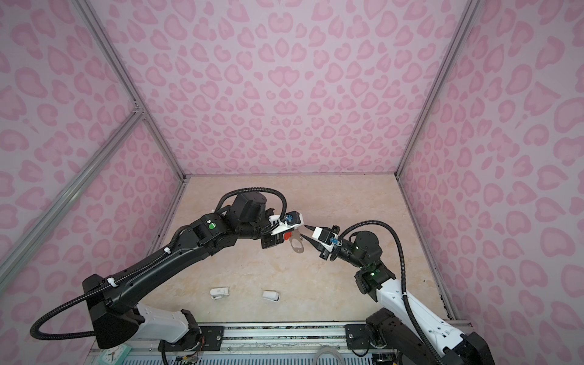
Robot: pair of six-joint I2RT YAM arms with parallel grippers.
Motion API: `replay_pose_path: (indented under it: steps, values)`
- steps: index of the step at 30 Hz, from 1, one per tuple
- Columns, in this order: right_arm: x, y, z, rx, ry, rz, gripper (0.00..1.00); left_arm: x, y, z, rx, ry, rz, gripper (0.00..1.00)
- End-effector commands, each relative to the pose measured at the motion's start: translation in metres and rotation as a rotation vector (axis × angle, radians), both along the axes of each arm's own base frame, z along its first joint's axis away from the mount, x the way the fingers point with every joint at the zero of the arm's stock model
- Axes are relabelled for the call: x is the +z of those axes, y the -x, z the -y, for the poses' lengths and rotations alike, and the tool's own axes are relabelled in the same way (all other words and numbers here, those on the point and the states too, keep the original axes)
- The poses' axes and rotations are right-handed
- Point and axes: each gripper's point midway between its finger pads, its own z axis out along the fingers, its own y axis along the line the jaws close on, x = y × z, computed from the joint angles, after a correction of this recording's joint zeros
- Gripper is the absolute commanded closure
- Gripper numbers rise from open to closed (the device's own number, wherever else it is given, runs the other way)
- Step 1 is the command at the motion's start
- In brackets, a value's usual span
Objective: Put the keys on the keyring
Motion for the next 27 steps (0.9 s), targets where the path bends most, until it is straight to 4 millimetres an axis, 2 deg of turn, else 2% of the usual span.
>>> replay_pose_path:
  steps: [1, 21, 27]
  values:
    - [0.002, 0.002, -0.002, 0.017, 0.0, 0.011, 0.7, 0.0, 0.001, 0.001, -0.016, -0.032, 0.016, 0.97]
    - [-0.008, -0.007, -0.009, 0.023, 0.056, -0.009, 0.76, -0.003, 0.015, 0.009, -0.107, -0.085, 0.023, 0.97]
    - [-0.006, -0.009, -0.006, -0.006, 0.038, -0.016, 0.75, -0.003, 0.016, 0.009, -0.115, -0.087, 0.027, 0.97]
